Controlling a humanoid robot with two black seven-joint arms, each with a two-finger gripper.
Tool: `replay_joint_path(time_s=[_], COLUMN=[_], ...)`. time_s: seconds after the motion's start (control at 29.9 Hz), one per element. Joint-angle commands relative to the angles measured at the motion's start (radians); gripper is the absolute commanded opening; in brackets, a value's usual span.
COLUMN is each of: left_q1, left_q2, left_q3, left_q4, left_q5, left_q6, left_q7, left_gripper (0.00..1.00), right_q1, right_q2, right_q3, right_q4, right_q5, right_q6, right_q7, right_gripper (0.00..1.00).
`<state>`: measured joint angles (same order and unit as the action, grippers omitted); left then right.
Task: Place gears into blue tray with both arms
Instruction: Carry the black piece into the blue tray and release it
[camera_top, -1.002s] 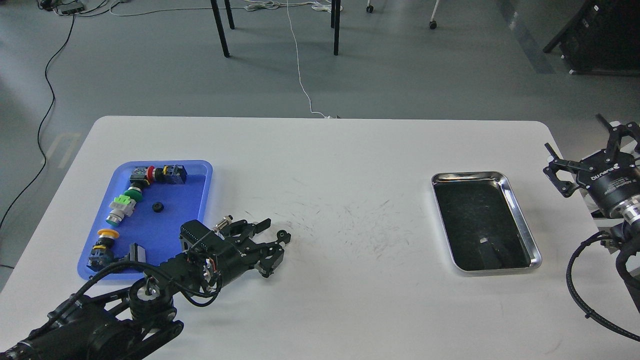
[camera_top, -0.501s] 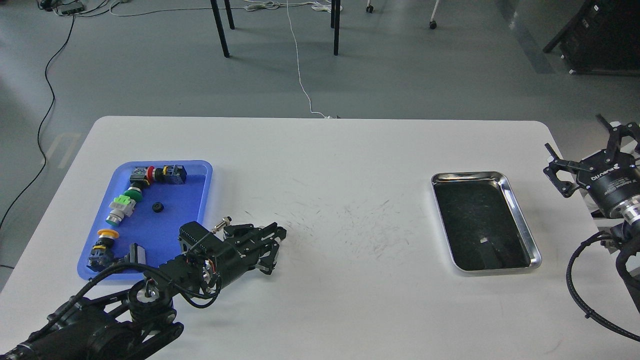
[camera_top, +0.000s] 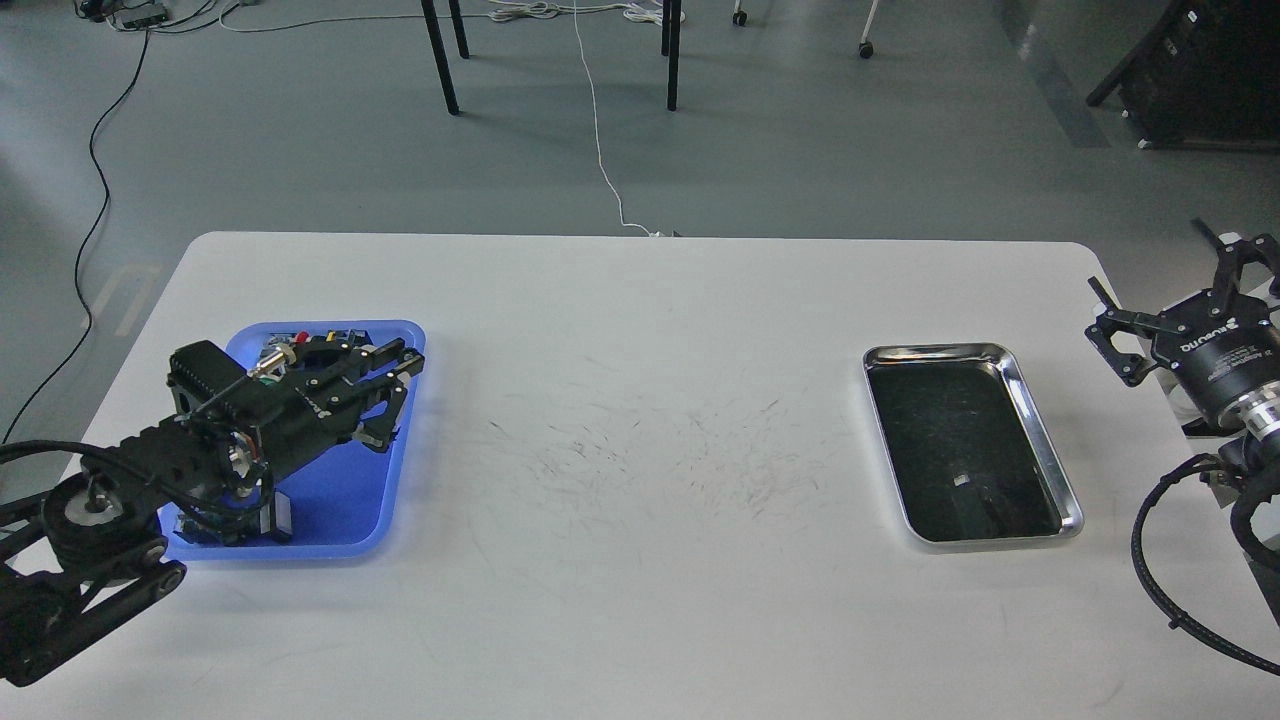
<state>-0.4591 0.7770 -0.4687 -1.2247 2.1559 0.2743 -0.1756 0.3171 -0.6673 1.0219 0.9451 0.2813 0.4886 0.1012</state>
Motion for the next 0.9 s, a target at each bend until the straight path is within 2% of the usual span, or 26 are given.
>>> replay_joint_path(time_s=[0.0, 0.13, 0.37, 0.6, 0.87], left_q1=[0.019, 0.098, 0.197, 0.200, 0.188], left_q2=[0.085, 0.108, 0.081, 0.021, 0.005], left_q3=[0.013, 0.018, 0.015, 0.018, 0.019], left_q4=[0.004, 0.011, 0.023, 0.105, 0.155], left_q5=[-0.088, -0.130, -0.113, -0.103, -0.103], left_q6=[0.034, 0.086, 0.092, 0.092, 0.086], left_q7=[-0.010, -0.013, -0.013, -0.013, -0.007], left_gripper=[0.04, 0.05, 0.05, 0.05, 0.06], right_q1=[0.002, 0.007, 0.014, 0.014, 0.014], right_q2=[0.005, 0.003, -0.003, -0.011, -0.014], right_q3=[0.000, -0.002, 0.000, 0.000, 0.000], right_q4=[0.000, -0.002, -0.009, -0.009, -0.009], right_q5=[-0.001, -0.001, -0.005, -0.005, -0.005], right_q6=[0.000, 0.000, 0.000, 0.000, 0.000], right_q7=[0.000, 0.000, 0.000, 0.000, 0.000], right_gripper=[0.94, 0.94, 0.95, 0.95, 0.95])
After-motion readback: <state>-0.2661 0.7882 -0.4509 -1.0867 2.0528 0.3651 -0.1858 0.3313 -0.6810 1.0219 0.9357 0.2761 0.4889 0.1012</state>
